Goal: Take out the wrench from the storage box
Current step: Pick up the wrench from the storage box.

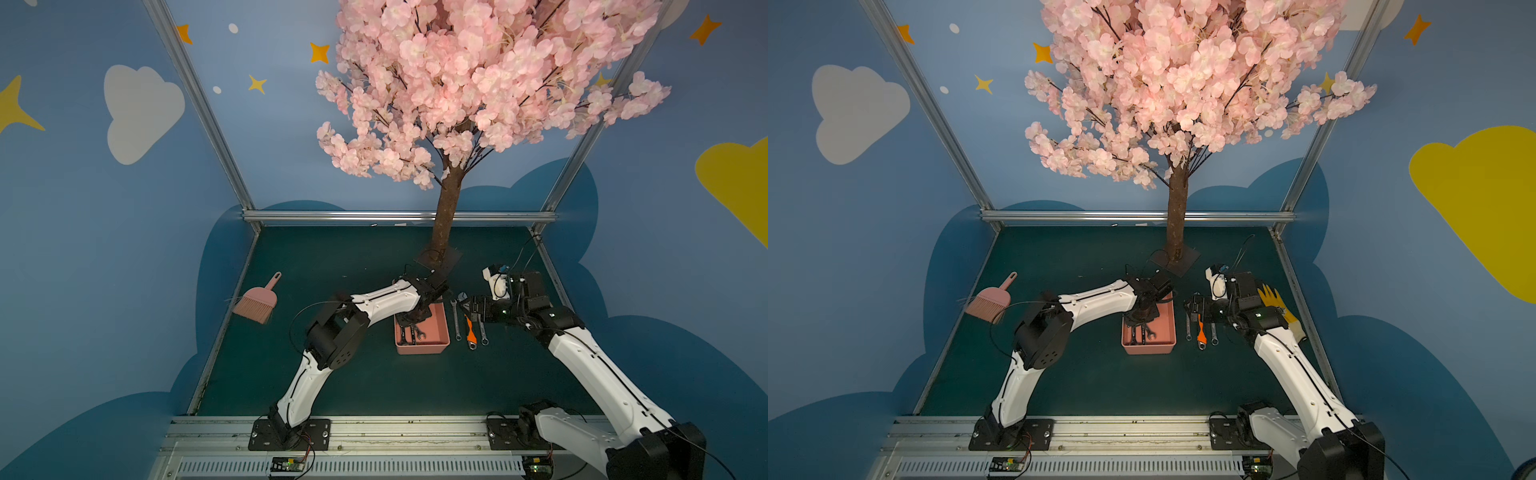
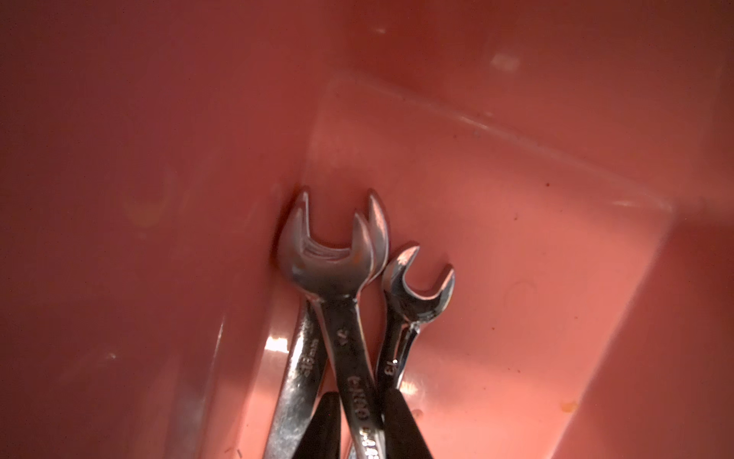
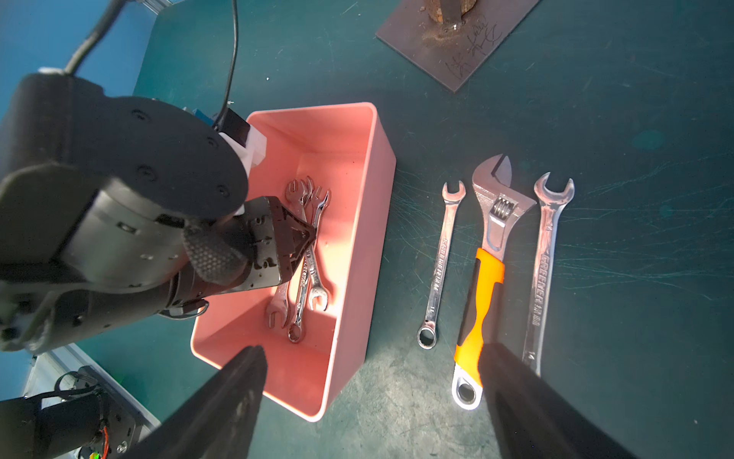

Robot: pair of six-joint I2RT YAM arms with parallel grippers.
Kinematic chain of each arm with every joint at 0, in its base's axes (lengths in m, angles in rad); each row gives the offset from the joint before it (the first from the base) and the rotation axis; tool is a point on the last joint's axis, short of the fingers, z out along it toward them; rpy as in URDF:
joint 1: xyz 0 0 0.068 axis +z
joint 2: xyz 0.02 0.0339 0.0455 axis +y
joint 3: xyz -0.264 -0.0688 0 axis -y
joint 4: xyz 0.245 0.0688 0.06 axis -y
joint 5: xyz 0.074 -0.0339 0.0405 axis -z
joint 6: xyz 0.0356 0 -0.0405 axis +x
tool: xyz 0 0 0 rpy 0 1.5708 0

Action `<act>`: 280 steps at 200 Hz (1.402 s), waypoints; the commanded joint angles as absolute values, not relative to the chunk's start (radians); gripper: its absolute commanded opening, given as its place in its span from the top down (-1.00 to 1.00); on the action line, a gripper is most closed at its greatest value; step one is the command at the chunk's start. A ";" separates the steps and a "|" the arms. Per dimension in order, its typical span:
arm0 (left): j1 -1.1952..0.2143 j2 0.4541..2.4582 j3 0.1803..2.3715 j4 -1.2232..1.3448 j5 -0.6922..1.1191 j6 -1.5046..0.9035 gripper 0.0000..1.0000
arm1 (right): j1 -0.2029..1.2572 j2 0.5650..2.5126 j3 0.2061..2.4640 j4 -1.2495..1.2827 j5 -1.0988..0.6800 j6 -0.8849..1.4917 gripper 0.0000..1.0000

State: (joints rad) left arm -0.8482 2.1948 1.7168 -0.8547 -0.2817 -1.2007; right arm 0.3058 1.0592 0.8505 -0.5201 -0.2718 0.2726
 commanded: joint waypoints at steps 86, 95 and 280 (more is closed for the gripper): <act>-0.848 2.192 1.731 -0.913 -0.265 -1.096 0.95 | 0.308 1.048 0.844 -0.496 -0.278 0.267 -0.80; -0.850 2.185 1.737 -0.921 -0.263 -1.082 0.95 | 0.308 1.050 0.848 -0.493 -0.284 0.264 -0.80; -0.817 2.124 2.008 -1.139 -0.240 -0.886 0.94 | 0.305 1.070 0.880 -0.497 -0.317 0.267 -0.84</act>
